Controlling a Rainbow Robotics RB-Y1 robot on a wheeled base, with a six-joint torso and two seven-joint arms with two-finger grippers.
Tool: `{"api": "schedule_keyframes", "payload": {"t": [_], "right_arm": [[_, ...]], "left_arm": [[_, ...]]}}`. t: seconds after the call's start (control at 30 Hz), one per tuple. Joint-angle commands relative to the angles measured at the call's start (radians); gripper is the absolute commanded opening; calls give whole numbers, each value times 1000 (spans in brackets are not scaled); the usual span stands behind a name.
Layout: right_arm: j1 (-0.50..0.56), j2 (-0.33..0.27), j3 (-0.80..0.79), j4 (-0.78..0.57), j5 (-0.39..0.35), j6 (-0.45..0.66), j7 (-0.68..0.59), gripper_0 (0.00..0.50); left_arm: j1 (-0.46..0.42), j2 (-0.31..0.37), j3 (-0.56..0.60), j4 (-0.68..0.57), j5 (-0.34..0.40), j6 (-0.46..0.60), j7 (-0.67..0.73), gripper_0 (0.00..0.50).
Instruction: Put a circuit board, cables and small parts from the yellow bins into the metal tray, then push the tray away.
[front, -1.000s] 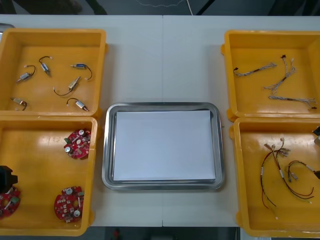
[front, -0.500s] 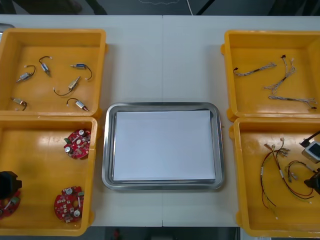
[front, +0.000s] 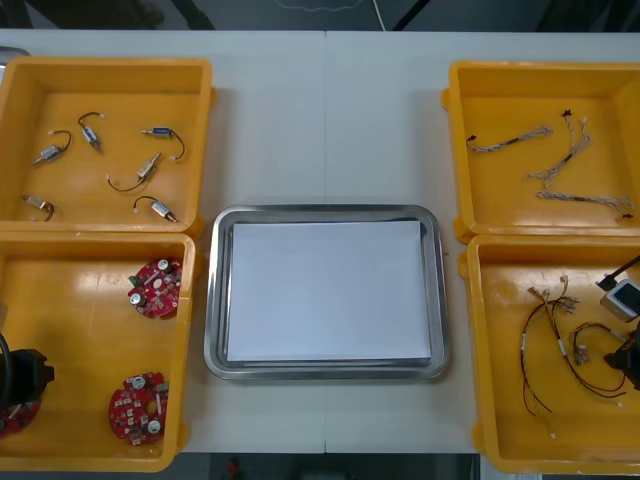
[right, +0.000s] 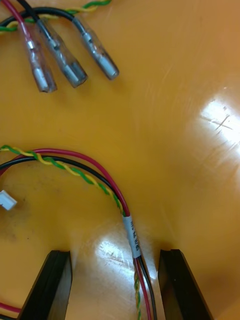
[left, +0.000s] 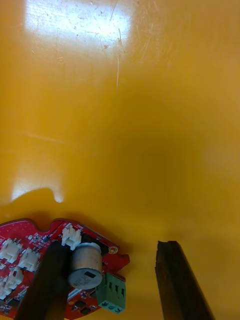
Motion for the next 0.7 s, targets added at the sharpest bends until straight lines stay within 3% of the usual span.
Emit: {"api": "schedule_keyframes", "payload": {"t": [0.03, 0.27, 0.3, 0.33, 0.37, 0.4, 0.43, 0.7], "right_arm": [[-24, -33, 26, 18, 3, -14, -29, 500], [-27, -33, 30, 18, 2, -7, -31, 500], [-27, -33, 32, 17, 2, -7, -33, 450], [-27, -33, 32, 18, -1, -7, -31, 315], [-27, -33, 32, 18, -1, -7, -31, 231], [-25, -33, 32, 18, -4, -7, -31, 45], [-25, -33, 32, 18, -7, -5, -31, 0], [-29, -33, -2, -2, -24, 35, -25, 0]], "left_arm": [[36, 19, -9, -2, -11, -11, -53, 5], [37, 20, -9, -2, -10, -11, -61, 0], [36, 22, -6, -4, -8, -11, -61, 0], [34, 22, -5, -5, -5, -11, -61, 0], [34, 22, -3, -7, -4, -11, -61, 0], [33, 25, 2, -10, -2, -9, -62, 0], [31, 25, 8, -18, -1, -4, -61, 0], [-17, 32, 74, -136, 19, 170, -50, 0]]}}
